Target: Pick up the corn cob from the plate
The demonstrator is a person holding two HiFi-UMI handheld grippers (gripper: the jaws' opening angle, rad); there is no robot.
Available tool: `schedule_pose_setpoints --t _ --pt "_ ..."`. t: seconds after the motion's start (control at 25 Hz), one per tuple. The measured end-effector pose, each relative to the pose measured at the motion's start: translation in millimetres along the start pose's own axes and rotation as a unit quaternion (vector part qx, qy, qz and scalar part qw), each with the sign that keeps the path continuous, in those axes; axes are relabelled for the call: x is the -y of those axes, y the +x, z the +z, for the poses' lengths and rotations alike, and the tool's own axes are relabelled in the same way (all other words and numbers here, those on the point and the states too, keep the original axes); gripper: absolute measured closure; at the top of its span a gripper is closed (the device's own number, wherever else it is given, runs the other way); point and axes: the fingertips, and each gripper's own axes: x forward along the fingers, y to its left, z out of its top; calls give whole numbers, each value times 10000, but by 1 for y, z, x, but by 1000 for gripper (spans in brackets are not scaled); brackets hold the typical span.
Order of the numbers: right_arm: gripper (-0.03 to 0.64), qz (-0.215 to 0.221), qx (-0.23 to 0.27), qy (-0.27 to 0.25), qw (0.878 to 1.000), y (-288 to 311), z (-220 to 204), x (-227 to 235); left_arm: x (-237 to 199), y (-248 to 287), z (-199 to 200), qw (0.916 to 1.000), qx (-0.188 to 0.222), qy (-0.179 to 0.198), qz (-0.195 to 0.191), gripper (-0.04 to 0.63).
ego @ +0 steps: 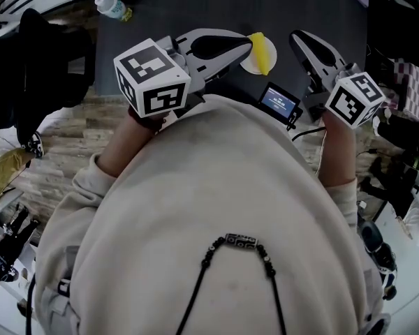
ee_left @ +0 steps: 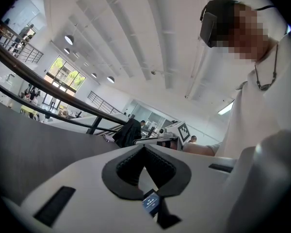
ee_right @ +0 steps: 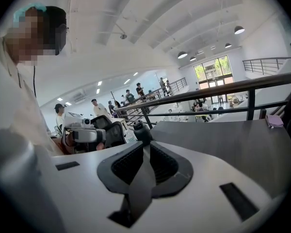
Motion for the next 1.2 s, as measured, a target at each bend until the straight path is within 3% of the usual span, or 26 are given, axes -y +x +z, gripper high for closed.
schedule_pose_setpoints --t 1.2 --pt "388 -389 -893 449 9942 31 -64 69 -6 -5 -14 9983 53 -283 516 591"
